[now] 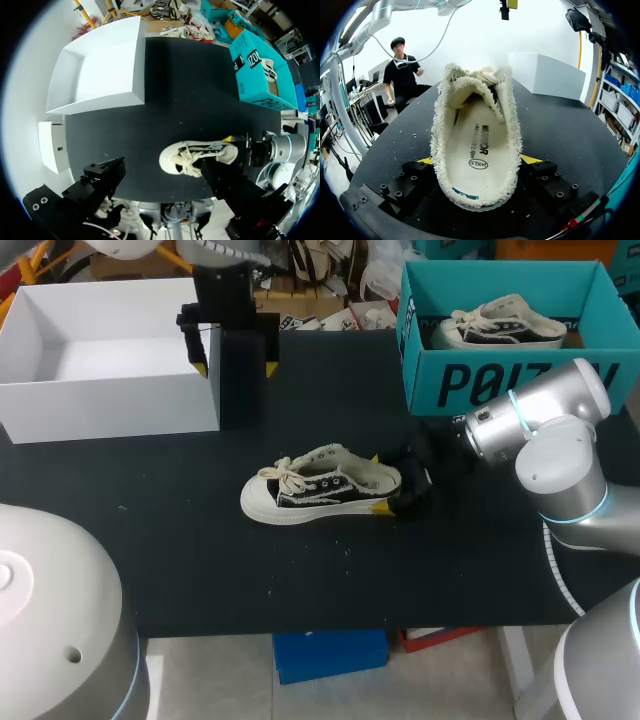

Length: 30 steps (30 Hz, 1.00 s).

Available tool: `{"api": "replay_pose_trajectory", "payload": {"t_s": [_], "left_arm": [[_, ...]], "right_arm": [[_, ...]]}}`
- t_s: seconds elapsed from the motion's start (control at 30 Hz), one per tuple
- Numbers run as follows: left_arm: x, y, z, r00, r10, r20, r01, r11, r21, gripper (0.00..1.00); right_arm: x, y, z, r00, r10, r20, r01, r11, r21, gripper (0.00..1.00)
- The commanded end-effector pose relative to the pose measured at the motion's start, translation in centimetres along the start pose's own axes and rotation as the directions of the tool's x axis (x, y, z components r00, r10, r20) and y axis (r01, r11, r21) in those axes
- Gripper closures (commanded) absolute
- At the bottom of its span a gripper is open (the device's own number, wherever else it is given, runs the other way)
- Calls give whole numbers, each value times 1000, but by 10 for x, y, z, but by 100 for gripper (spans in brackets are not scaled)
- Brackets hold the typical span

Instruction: Take the shoe out of the shoebox, open the shoe tongue, remove and reinsert the insole, then place the shoe into the shoebox

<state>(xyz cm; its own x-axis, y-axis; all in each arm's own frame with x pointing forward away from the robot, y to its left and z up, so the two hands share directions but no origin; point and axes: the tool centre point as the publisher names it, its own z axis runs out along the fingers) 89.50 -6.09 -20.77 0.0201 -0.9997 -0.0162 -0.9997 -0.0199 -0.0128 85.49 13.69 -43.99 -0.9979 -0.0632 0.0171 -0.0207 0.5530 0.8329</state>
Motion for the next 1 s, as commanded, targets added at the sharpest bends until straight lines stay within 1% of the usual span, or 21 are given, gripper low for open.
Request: {"api": "replay_pose_trajectory", "payload": {"t_s": [0.03,0.13,0.17,0.23,0.3,0.47,0.93,1.0], "left_arm": [[39,-2,5,999,15,42,-14,1000,-14,0],[55,1,11,997,8,73,-5,999,-33,0],[60,3,13,995,-3,102,4,1000,-18,0],[69,6,16,996,2,91,2,999,-40,0],[76,10,21,994,-13,113,17,999,-39,0],[93,24,30,996,23,88,-17,998,-66,0],[93,24,30,996,23,88,-17,998,-66,0],[91,23,28,995,34,93,-29,998,-49,0]], "right_arm": [[-2,-2,4,1000,1,1,-1,1000,0,100],[-2,-2,4,1000,1,1,-1,1000,0,100],[-2,-2,4,1000,1,1,-1,1000,0,100],[-2,-2,4,1000,1,1,-1,1000,0,100],[-2,-2,4,1000,1,1,-1,1000,0,100],[-2,-2,4,1000,1,1,-1,1000,0,100],[-2,-2,4,1000,1,1,-1,1000,0,100],[-2,-2,4,1000,1,1,-1,1000,0,100]]}}
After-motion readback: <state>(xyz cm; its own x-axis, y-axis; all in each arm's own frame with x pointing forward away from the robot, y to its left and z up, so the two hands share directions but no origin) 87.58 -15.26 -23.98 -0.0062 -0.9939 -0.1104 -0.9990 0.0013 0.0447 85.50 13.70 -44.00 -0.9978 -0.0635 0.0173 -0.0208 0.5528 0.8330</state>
